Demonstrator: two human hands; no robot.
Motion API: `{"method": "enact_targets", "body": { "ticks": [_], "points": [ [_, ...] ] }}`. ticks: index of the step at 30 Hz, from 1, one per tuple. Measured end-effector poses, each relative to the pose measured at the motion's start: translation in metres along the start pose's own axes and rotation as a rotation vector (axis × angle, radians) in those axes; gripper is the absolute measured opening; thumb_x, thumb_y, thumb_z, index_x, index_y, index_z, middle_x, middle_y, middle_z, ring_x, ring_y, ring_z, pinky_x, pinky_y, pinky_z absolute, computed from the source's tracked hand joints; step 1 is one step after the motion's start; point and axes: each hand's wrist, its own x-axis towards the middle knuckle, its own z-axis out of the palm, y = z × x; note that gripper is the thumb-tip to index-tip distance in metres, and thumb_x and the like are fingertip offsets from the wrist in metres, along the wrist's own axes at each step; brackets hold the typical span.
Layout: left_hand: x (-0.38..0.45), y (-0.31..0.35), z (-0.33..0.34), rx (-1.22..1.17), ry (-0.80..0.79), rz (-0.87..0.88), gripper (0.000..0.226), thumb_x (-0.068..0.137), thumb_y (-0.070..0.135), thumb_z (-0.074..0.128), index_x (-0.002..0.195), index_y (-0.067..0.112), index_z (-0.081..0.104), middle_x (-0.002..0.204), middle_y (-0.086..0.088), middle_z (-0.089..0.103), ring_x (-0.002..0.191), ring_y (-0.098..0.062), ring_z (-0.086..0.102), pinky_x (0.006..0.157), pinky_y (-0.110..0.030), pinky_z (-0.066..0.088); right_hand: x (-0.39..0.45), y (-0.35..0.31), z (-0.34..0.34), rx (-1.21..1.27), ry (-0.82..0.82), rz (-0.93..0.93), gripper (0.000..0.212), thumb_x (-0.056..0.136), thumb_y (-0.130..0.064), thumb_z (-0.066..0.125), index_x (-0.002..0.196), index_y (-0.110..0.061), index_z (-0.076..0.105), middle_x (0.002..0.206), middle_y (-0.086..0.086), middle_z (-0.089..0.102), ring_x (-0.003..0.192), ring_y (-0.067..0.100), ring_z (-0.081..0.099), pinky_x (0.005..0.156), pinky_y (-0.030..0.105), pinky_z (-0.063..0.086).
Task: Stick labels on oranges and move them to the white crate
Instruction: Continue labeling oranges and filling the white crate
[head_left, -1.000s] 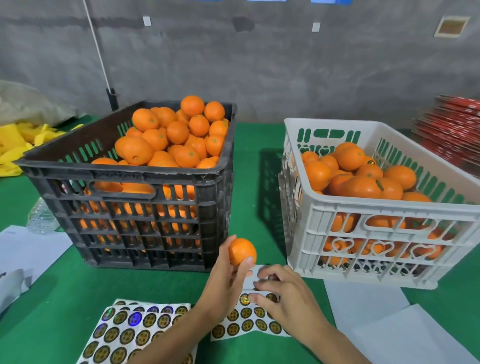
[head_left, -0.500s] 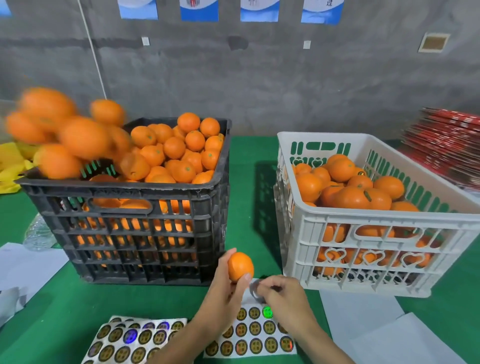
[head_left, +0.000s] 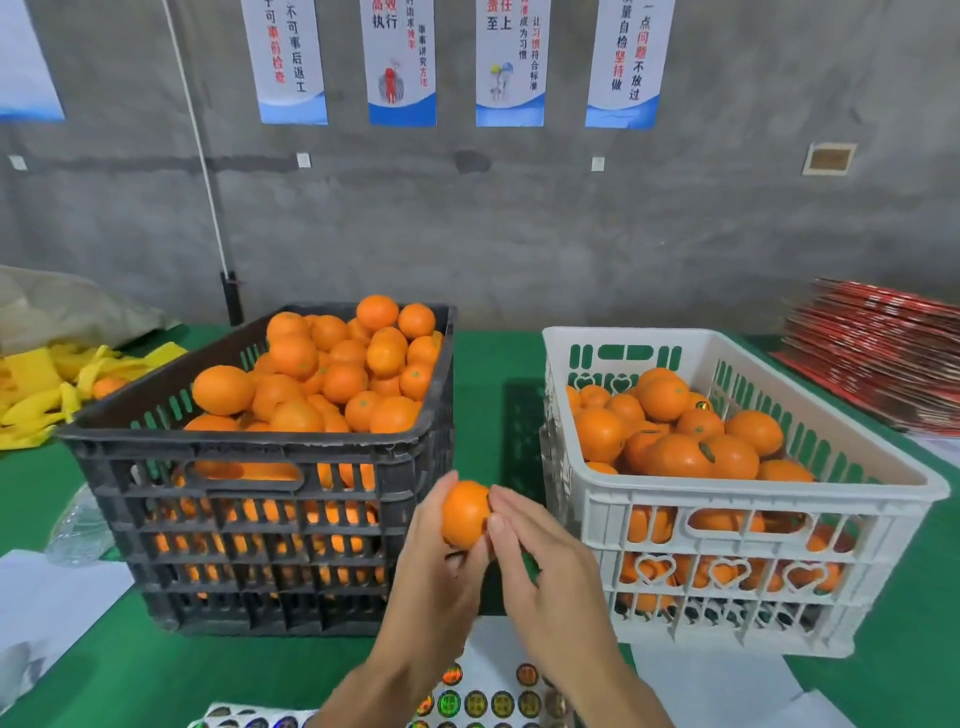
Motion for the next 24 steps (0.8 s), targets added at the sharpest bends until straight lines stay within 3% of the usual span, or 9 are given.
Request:
{"method": "enact_targets", "body": {
  "ticks": [3,5,7,10,13,16,19,22,24],
  "points": [
    [0.022,0.043,-0.002,-0.044,0.024,0.027,0.063,0.102,0.011,0.059,0.137,0.06,0.039,0.151,0.008,0.046,0.129,-0.008,0.057,0.106,-0.034,0.052,0.019,-0.03,-0.01,-0.048,-0.078,-0.012,0.078,0.091,-0.079,0.029,0.159,-0.042,0.02,0.158,-0.032,0.024,0.135,-0.018,0.024,0.113,0.012,0.027],
    [0.034,0.07,-0.01,0.091,-0.065,0.218,0.074,0.1,0.006,0.059,0.147,0.058,0.033,0.158,0.019,0.034,0.137,-0.003,0.048,0.108,-0.033,0.049,0.039,-0.047,-0.023,0.024,0.047,0.0,0.083,0.087,-0.075,0.048,0.157,-0.036,0.027,0.155,-0.019,0.041,0.134,-0.004,0.044,0.109,0.022,0.043],
    [0.052,0.091,-0.023,0.304,-0.223,0.416,0.087,0.096,0.0,0.057,0.156,0.051,0.02,0.16,0.019,0.033,0.134,-0.003,0.052,0.107,-0.03,0.05,0.065,-0.053,-0.041,0.025,0.18,-0.011,0.072,0.087,-0.056,0.07,0.148,-0.026,0.045,0.127,-0.006,0.065,0.104,0.006,0.066,0.09,0.03,0.056],
    [0.096,0.118,-0.047,0.469,-0.188,0.475,0.075,0.094,0.0,0.051,0.156,0.035,0.026,0.153,0.017,0.045,0.114,-0.004,0.066,0.095,-0.028,0.054,0.097,-0.047,-0.069,-0.178,0.248,-0.064,0.05,0.092,-0.038,0.073,0.133,-0.017,0.053,0.101,0.003,0.068,0.082,0.02,0.067,0.073,0.038,0.053],
    [0.145,0.122,-0.071,0.965,-0.17,0.169,0.058,0.094,0.002,0.048,0.149,0.018,0.039,0.14,-0.008,0.056,0.118,-0.028,0.06,0.096,-0.04,0.05,0.118,-0.028,-0.088,-0.339,0.301,-0.028,0.047,0.098,-0.013,0.062,0.141,-0.007,0.044,0.134,0.019,0.057,0.103,0.036,0.064,0.077,0.044,0.05],
    [0.164,0.114,-0.078,1.261,-0.618,-0.302,0.056,0.099,0.011,0.044,0.154,0.014,0.036,0.152,-0.012,0.046,0.132,-0.032,0.05,0.103,-0.035,0.044,0.128,-0.009,-0.1,-0.409,0.221,0.087,0.07,0.099,-0.007,0.057,0.159,-0.016,0.022,0.17,0.008,0.008,0.12,0.038,0.057,0.09,0.045,0.05],
    [0.174,0.105,-0.087,1.187,-0.689,-0.409,0.066,0.096,0.013,0.049,0.159,0.019,0.029,0.158,-0.007,0.037,0.139,-0.03,0.043,0.105,-0.034,0.04,0.124,-0.002,-0.098,-0.395,0.254,-0.009,0.059,0.101,-0.02,0.056,0.156,-0.017,0.033,0.168,0.001,0.018,0.12,0.025,0.059,0.097,0.038,0.048],
    [0.18,0.096,-0.091,1.052,-0.589,-0.401,0.056,0.093,0.008,0.057,0.147,0.018,0.045,0.114,-0.006,0.055,0.089,-0.02,0.058,0.07,-0.023,0.048,0.113,-0.007,-0.085,-0.297,0.295,-0.09,0.048,0.101,-0.022,0.057,0.147,-0.015,0.049,0.162,-0.003,0.036,0.108,0.011,0.063,0.098,0.03,0.048],
    [0.181,0.089,-0.092,0.939,-0.444,-0.35,0.047,0.091,0.005,0.065,0.134,0.017,0.054,0.096,-0.012,0.06,0.078,-0.027,0.06,0.062,-0.026,0.05,0.107,-0.012,-0.075,-0.191,0.282,-0.157,0.045,0.1,-0.018,0.058,0.144,-0.013,0.054,0.157,-0.002,0.044,0.106,0.012,0.066,0.099,0.04,0.054]
  ]
}}
